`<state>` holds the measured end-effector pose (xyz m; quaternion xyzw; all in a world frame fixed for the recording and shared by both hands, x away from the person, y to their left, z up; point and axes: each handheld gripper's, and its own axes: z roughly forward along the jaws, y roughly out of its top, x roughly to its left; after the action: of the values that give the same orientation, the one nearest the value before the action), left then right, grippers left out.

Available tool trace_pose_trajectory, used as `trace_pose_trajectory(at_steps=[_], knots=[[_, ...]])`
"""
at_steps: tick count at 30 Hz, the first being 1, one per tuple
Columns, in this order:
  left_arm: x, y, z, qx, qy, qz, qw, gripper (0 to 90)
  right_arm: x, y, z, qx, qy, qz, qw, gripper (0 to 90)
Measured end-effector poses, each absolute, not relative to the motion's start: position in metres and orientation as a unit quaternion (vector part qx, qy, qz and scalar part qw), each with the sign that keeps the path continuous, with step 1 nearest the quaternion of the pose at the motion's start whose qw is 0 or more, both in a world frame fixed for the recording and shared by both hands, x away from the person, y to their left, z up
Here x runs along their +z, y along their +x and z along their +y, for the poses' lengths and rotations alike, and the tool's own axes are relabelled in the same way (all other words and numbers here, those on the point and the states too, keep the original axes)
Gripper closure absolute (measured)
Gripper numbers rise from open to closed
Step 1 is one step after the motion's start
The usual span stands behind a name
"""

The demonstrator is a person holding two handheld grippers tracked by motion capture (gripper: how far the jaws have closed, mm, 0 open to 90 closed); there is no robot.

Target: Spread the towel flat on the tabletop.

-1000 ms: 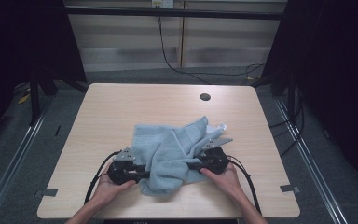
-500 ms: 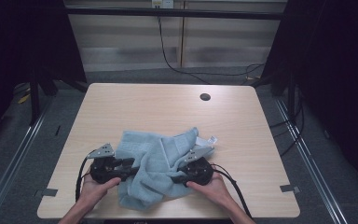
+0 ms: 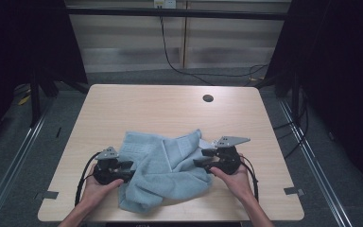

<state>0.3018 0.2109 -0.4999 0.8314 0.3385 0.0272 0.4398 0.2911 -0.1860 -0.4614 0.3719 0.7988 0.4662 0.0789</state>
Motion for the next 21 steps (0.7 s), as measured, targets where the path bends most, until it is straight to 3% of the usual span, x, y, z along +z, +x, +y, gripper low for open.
trace_pose_trajectory(at_steps=[8, 15, 17, 19, 21], knots=[[-0.499, 0.297, 0.214, 0.024, 0.835, 0.339, 0.433, 47.0, -0.494, 0.320, -0.180, 0.425, 0.413, 0.802, 0.073, 32.3], [-0.483, 0.303, 0.219, 0.044, 0.816, 0.346, 0.461, 45.7, -0.507, 0.321, -0.173, 0.403, 0.412, 0.813, 0.085, 32.8], [-0.476, 0.307, 0.219, 0.049, 0.810, 0.347, 0.470, 45.7, -0.506, 0.321, -0.170, 0.401, 0.401, 0.819, 0.086, 41.2], [-0.468, 0.309, 0.218, 0.053, 0.801, 0.349, 0.484, 45.7, -0.506, 0.320, -0.168, 0.407, 0.388, 0.824, 0.066, 58.5], [-0.465, 0.309, 0.216, 0.054, 0.798, 0.347, 0.489, 44.8, -0.508, 0.320, -0.164, 0.419, 0.379, 0.824, 0.051, 66.1]])
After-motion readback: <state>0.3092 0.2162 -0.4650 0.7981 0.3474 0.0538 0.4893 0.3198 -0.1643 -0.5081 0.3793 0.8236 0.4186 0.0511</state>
